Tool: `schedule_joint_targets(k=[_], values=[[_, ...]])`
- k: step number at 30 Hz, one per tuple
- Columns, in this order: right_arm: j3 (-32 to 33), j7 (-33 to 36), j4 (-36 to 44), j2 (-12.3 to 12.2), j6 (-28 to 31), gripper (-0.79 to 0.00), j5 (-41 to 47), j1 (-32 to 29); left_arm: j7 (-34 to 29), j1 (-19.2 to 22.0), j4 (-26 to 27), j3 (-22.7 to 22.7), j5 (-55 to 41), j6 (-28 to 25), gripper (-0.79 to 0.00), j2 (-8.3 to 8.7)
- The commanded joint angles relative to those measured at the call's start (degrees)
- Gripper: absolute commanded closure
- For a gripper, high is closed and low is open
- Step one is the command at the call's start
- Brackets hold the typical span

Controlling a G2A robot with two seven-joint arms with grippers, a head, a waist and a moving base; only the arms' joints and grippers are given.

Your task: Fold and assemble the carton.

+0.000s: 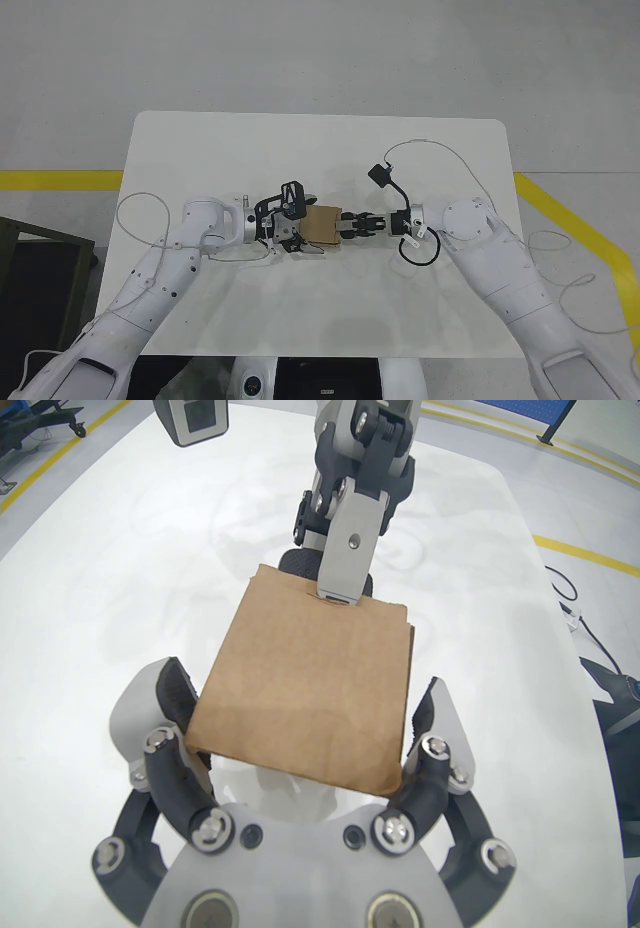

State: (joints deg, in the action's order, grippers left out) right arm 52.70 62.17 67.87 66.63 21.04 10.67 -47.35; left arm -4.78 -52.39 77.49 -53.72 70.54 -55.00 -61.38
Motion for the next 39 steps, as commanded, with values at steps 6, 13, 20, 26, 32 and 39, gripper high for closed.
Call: schedule_joint_targets(k=[6,13,20,26,32,39], values=[[0.56,0.17,-0.87,-0.06,1.51,-0.342,1.12,-0.57,-0.08,0.02,-0.21,-0.04,-0.09,0.01,-0.785,-0.06],[3.18,0.42,1.00,-1.03,1.75,-0.314,0.65,-2.36,-0.22,0.01,-0.31,-0.06,-0.18,-0.02,-0.785,-0.12],[5.63,0.53,4.19,-2.08,0.86,-0.212,-0.87,-4.65,0.12,0.00,-0.52,-0.29,-0.55,0.21,-0.785,-0.17],[7.71,-0.67,7.89,-2.83,1.52,-0.222,-2.53,-6.32,1.27,-0.37,-1.64,-2.13,-5.08,-0.63,-0.785,0.03],[12.07,-4.03,10.54,-4.00,6.56,-0.388,-4.89,-9.24,-1.87,-1.18,-0.62,-6.08,-14.61,-2.99,-0.785,0.99],[18.03,-11.78,11.28,-5.13,19.78,-0.785,-7.43,-13.40,-6.78,-1.61,0.32,-11.93,-19.17,0.59,-0.785,2.40]])
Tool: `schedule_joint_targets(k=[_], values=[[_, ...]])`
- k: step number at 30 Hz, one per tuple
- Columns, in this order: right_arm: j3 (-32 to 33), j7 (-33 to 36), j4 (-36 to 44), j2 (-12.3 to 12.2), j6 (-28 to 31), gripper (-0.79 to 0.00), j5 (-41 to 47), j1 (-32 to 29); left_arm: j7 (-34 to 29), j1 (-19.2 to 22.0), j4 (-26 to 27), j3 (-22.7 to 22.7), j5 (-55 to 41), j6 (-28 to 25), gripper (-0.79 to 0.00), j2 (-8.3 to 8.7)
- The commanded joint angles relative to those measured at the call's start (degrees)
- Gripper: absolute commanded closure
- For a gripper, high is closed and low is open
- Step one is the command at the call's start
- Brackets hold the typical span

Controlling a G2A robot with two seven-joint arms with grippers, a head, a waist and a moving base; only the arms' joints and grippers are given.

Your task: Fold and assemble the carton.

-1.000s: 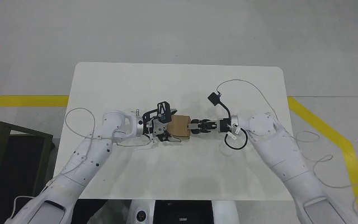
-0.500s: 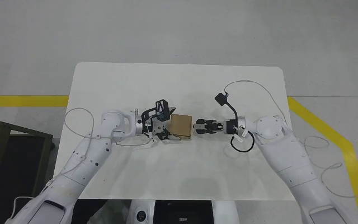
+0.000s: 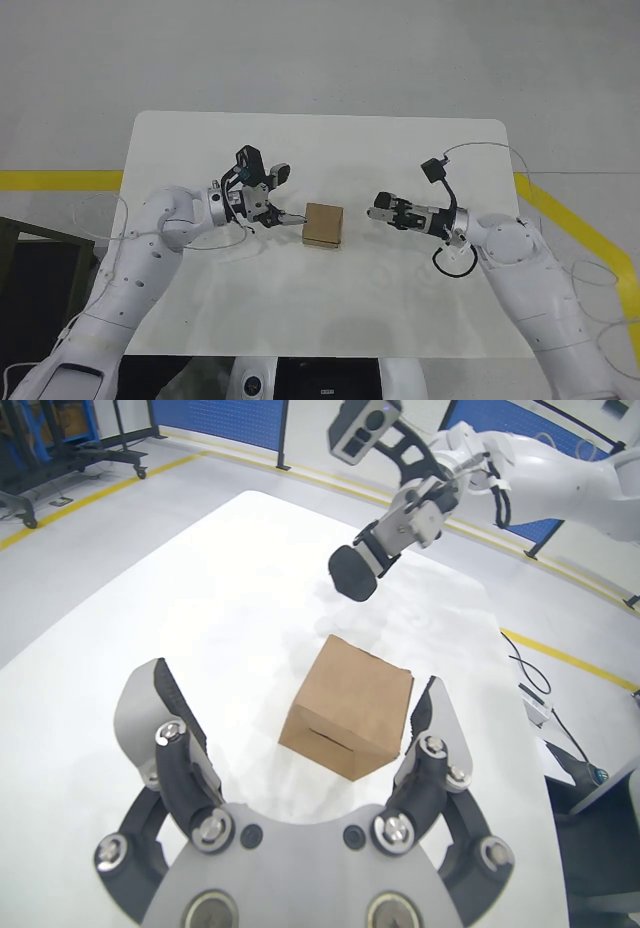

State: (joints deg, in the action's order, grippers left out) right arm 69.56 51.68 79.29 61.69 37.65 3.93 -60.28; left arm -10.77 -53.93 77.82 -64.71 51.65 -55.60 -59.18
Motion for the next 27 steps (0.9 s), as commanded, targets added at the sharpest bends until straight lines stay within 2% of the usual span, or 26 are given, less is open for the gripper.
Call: schedule_joint_targets(k=[1,7,12,22,27], values=[[2.14,-2.49,-0.51,-0.36,5.25,-0.785,-1.37,-0.95,-1.30,-0.13,-0.15,-1.57,-0.83,1.81,-0.785,0.33],[7.79,-9.36,-0.72,-1.30,15.01,-0.785,-11.46,-1.92,-4.37,0.56,-1.29,-4.45,-2.52,4.05,-0.785,0.99],[11.66,-16.27,1.07,-1.67,19.04,-0.785,-25.07,-1.69,-5.86,1.57,-2.33,-6.58,-4.15,5.05,-0.785,1.44],[17.13,-33.34,4.70,-1.76,17.01,-0.785,-51.59,-1.22,-8.73,3.43,-3.25,-10.22,-6.41,5.93,-0.785,2.37],[18.39,-39.93,5.38,-1.90,16.07,-0.785,-59.63,-1.07,-9.29,3.41,-3.25,-11.65,-7.70,7.22,-0.785,2.73]])
